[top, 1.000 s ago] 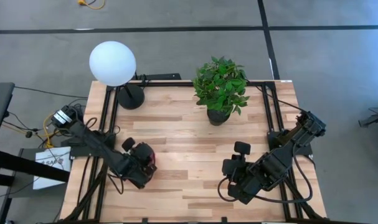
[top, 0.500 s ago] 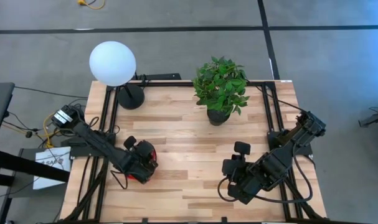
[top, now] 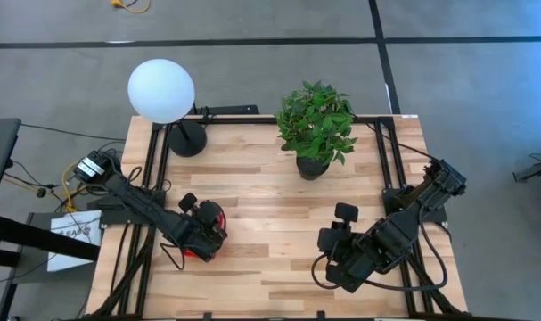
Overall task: Pick and place items into bin
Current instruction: Adjust the blue rubber band in the red bin
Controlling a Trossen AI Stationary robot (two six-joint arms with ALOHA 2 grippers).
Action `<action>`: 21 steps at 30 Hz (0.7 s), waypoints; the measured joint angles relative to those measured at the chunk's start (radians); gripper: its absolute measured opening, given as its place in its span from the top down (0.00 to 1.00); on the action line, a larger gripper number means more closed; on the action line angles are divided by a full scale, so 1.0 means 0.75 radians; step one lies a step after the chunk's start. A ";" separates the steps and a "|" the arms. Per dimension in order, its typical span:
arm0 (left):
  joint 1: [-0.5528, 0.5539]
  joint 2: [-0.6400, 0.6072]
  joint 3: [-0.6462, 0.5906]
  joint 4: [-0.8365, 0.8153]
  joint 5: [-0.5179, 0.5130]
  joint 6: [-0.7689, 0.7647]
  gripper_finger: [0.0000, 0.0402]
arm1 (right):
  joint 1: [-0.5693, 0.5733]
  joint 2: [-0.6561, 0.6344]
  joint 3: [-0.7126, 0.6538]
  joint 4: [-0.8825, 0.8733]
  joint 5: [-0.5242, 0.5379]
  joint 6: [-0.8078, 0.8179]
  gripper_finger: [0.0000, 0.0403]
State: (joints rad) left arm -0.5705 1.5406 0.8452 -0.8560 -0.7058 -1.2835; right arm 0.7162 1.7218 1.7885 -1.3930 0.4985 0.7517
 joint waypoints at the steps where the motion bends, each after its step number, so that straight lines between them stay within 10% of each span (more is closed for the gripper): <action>1: 0.000 0.000 0.000 0.000 -0.003 0.000 0.99 | 0.000 0.000 0.000 -0.001 0.000 0.000 0.72; 14: -0.188 -0.005 0.318 -0.236 0.222 -0.067 1.00 | 0.000 0.000 0.000 0.000 0.000 -0.001 0.72; 21: -0.247 -0.003 0.216 -0.281 0.283 -0.255 1.00 | 0.000 0.000 0.000 0.016 0.000 -0.001 0.72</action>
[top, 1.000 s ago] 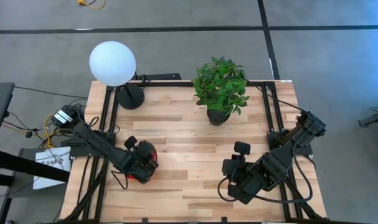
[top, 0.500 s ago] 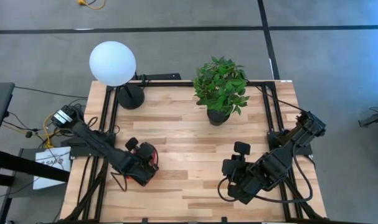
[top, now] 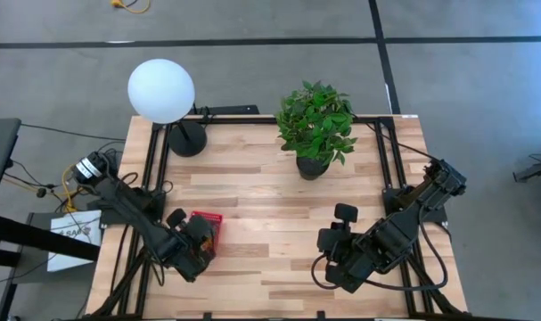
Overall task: Pick and place items into bin
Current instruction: Adjust the blue rubber band in the red bin, then return to Home Position
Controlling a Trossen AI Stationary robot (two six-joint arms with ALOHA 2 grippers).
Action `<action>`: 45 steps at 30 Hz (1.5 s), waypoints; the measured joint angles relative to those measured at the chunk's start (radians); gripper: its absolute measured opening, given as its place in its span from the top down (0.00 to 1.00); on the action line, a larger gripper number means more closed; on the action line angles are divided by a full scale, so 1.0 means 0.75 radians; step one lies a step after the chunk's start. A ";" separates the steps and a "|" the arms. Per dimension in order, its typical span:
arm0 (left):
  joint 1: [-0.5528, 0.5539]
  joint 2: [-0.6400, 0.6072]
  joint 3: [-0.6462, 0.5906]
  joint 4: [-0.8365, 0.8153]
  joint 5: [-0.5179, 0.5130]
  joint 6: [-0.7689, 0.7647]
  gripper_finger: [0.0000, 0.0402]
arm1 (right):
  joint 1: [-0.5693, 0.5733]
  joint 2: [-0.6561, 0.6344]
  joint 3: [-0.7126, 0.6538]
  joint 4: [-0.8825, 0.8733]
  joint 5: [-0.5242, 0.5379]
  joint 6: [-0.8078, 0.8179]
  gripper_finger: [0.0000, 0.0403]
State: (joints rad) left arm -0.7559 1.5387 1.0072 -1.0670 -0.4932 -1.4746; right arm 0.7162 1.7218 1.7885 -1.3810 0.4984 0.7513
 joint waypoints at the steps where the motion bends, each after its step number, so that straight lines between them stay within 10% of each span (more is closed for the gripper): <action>1: 0.001 0.000 -0.029 0.001 0.012 -0.010 1.00 | 0.000 0.000 0.000 0.002 0.000 0.000 0.72; 22: -0.040 0.001 -0.154 0.009 0.182 -0.114 0.71 | -0.016 0.000 0.000 0.022 0.000 -0.069 0.72; 34: -0.029 0.000 0.317 -0.675 -0.157 -0.130 0.73 | -0.041 -0.008 0.043 0.109 -0.027 -0.170 0.72; 45: -0.034 -0.145 0.442 -0.669 -0.417 0.110 0.77 | 0.030 -0.336 0.236 0.054 -0.052 -0.210 0.72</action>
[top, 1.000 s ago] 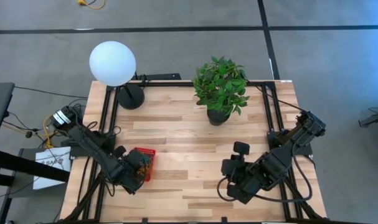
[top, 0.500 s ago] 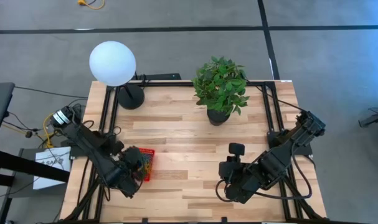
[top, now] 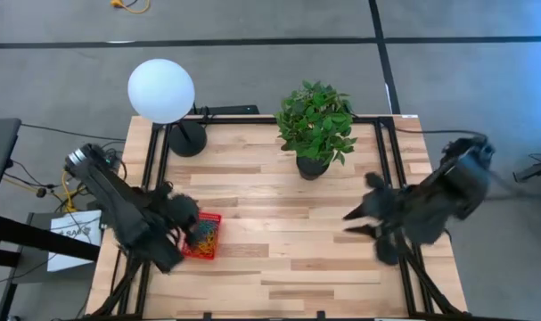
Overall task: Pick and place items into bin
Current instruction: Return to Home Position
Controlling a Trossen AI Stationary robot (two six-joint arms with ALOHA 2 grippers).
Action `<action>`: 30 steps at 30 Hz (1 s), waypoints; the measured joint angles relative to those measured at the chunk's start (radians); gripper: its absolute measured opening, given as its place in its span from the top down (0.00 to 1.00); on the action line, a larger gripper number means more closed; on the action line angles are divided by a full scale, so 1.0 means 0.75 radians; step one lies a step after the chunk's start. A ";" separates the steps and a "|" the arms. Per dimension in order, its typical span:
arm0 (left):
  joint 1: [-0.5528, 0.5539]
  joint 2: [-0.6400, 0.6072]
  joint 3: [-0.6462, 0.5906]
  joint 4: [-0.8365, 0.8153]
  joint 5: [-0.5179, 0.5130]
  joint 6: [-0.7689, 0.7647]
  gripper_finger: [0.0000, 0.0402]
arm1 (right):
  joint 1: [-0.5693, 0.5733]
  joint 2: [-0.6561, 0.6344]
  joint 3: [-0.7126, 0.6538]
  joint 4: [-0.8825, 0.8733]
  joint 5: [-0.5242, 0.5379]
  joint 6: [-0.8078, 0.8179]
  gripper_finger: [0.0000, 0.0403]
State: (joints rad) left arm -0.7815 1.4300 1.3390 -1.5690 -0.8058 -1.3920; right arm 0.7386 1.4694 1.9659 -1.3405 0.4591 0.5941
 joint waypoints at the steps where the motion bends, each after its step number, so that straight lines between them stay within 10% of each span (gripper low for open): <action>1: 0.000 -0.052 0.001 -0.008 -0.020 -0.021 0.78 | 0.016 -0.047 -0.018 -0.004 0.008 0.007 0.72; 9: -0.106 -0.525 -0.167 0.169 -0.246 0.039 0.78 | 0.229 -0.409 -0.539 0.298 0.136 0.075 0.72; 15: -0.172 -0.785 -0.687 1.098 -0.336 0.534 0.78 | 0.371 -0.732 -1.228 1.012 0.087 -0.139 0.72; 23: 0.105 -0.961 -1.175 2.386 0.254 1.371 0.78 | 0.399 -1.218 -1.848 1.593 0.049 -0.306 0.72; 30: 0.411 -1.194 -1.206 2.213 0.561 1.495 0.78 | 0.425 -1.633 -2.006 1.595 0.011 -0.536 0.72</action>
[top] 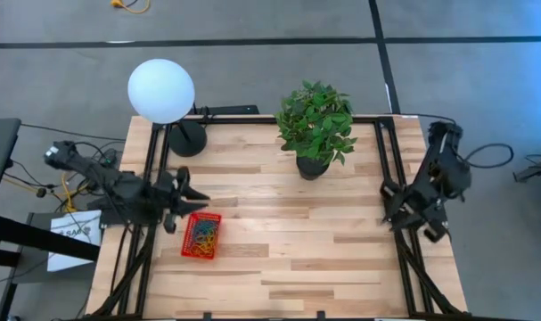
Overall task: Pick and place items into bin
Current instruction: Return to Home Position
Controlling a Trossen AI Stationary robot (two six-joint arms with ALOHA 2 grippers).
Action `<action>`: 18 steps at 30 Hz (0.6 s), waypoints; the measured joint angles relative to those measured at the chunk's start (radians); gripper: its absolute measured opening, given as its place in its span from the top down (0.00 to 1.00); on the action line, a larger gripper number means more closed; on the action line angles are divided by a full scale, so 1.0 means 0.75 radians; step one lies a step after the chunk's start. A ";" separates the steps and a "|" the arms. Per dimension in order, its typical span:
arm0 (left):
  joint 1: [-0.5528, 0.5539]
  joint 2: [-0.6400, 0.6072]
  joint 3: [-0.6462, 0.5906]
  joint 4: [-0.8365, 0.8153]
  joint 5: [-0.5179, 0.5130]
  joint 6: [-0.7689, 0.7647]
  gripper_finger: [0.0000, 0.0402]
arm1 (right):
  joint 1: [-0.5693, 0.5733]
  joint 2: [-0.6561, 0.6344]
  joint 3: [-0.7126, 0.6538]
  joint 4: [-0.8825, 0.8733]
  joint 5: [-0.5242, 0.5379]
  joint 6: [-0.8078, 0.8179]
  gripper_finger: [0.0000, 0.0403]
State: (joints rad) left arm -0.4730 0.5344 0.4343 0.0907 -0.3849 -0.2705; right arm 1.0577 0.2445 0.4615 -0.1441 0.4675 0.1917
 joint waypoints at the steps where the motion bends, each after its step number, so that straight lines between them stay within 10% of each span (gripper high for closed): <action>1: 0.026 -0.044 0.000 -0.034 0.000 0.003 0.78 | 0.004 -0.057 -0.002 -0.023 -0.002 -0.021 0.72; 18: 0.069 -0.711 -0.004 -0.340 0.078 0.168 0.78 | 0.012 -0.322 -0.066 -0.107 -0.099 -0.178 0.72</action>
State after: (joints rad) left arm -0.4214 0.0014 0.4311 -0.1643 -0.3262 -0.1444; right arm 1.0664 0.0032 0.4117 -0.2246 0.3935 0.0582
